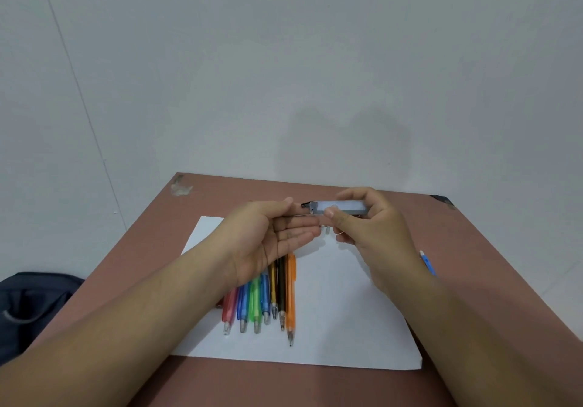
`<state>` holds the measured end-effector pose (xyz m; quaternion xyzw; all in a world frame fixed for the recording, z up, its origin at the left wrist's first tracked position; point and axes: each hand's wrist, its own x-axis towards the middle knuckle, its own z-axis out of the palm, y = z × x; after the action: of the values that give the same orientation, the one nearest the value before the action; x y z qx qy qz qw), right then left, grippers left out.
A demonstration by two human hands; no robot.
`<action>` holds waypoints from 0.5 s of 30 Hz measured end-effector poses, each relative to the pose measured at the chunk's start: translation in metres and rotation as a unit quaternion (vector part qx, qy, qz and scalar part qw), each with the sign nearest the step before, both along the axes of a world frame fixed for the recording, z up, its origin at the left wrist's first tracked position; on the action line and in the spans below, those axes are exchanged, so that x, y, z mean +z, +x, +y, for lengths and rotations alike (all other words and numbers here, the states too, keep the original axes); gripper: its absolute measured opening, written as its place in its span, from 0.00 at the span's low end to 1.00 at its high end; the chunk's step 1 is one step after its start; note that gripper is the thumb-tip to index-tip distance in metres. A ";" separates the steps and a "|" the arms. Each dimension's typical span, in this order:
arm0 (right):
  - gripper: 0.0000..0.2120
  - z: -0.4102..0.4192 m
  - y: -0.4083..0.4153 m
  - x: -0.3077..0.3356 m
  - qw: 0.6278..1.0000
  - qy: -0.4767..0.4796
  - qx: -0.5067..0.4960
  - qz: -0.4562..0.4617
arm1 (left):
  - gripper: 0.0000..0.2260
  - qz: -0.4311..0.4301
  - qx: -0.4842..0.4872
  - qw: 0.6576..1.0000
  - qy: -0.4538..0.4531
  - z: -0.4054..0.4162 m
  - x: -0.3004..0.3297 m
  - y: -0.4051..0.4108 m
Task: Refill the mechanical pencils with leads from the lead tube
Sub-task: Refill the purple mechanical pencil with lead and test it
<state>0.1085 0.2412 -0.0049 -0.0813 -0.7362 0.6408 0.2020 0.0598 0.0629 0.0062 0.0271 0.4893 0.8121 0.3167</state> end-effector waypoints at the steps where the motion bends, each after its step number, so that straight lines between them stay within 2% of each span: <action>1: 0.11 0.000 0.000 0.000 1.000 0.008 -0.001 -0.007 | 0.15 0.003 0.002 1.000 -0.004 0.000 0.000 0.000; 7: 0.08 0.004 0.001 -0.001 0.997 0.080 -0.015 -0.017 | 0.13 0.030 0.025 0.999 -0.024 0.000 0.000 0.000; 15: 0.06 0.004 0.002 -0.003 0.989 0.144 0.004 -0.024 | 0.14 0.136 0.035 0.985 -0.102 0.000 -0.001 -0.002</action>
<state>0.1101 0.2457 -0.0082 -0.0637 -0.8256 0.5271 0.1911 0.0580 0.0625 0.0057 0.0875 0.6085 0.7575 0.2196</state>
